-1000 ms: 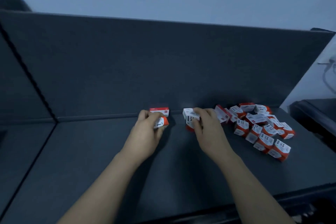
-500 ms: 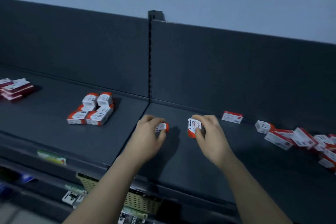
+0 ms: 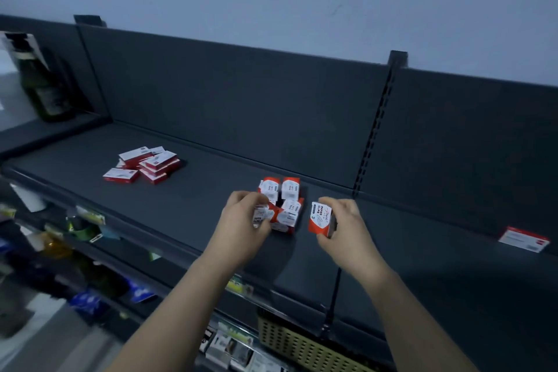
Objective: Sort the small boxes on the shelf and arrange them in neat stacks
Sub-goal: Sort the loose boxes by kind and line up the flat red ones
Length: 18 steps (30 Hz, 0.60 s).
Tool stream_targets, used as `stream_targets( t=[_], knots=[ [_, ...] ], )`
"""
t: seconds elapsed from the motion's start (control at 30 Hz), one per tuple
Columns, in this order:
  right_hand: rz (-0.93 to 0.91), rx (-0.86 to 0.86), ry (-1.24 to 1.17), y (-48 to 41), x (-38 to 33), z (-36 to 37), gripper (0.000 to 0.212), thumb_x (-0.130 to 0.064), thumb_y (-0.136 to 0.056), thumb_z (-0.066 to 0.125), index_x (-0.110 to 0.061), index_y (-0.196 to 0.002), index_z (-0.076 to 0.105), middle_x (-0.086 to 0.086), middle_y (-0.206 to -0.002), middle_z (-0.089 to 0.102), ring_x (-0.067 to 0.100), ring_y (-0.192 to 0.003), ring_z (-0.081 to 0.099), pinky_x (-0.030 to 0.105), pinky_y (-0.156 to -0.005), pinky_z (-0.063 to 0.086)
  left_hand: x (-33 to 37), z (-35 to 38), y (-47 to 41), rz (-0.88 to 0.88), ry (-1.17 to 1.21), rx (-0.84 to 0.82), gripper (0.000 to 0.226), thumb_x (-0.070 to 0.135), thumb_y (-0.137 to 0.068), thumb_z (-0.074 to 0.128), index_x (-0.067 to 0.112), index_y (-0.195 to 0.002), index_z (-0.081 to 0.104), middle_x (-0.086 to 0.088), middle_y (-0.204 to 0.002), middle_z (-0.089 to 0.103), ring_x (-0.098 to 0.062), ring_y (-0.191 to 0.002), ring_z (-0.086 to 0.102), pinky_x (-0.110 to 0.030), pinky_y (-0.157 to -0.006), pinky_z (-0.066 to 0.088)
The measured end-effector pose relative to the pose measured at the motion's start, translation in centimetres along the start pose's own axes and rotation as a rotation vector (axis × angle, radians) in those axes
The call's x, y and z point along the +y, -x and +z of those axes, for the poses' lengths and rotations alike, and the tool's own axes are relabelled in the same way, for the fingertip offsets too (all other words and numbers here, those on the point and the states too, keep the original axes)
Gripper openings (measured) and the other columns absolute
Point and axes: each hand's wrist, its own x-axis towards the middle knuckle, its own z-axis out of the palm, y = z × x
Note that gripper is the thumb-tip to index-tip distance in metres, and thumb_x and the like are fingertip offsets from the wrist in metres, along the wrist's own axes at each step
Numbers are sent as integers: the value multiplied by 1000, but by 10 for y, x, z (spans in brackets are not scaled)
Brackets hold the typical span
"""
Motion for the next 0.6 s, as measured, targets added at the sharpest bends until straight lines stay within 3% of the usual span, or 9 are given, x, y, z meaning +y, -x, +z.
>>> stream_targets(
  t=[0.17, 0.27, 0.47, 0.6],
  knots=[
    [29, 5, 3, -17, -15, 29, 51, -9, -84, 64, -29, -127, 46, -11, -115, 36, 2, -80, 53, 10, -66, 41, -26, -12, -21, -17, 30, -35, 29, 16, -83, 66, 22, -109, 57, 4, -114, 47, -6, -81, 48, -6, -65, 34],
    [70, 43, -27, -30, -18, 39, 48, -19, -81, 70, -28, -121, 44, -12, -114, 38, 5, -87, 54, 19, -74, 45, -34, -8, -35, -21, 74, -25, 25, 20, -85, 68, 23, -105, 53, 5, -105, 47, -3, -70, 51, -4, -58, 38],
    [101, 30, -23, -56, -8, 49, 52, -23, -77, 72, -30, -119, 43, -13, -107, 50, 8, -93, 57, 33, -82, 53, -46, 8, -56, 4, 32, -42, 26, 27, -83, 70, 28, -102, 52, 16, -90, 52, -9, -90, 43, -20, -67, 34],
    [97, -17, 37, -66, -4, 49, 51, -35, -74, 73, -30, -117, 46, -14, -104, 56, 3, -96, 55, 29, -84, 51, -55, 17, -61, -30, 62, -56, 28, 30, -82, 72, 34, -99, 51, 14, -87, 56, -3, -88, 41, -12, -62, 32]
  ],
)
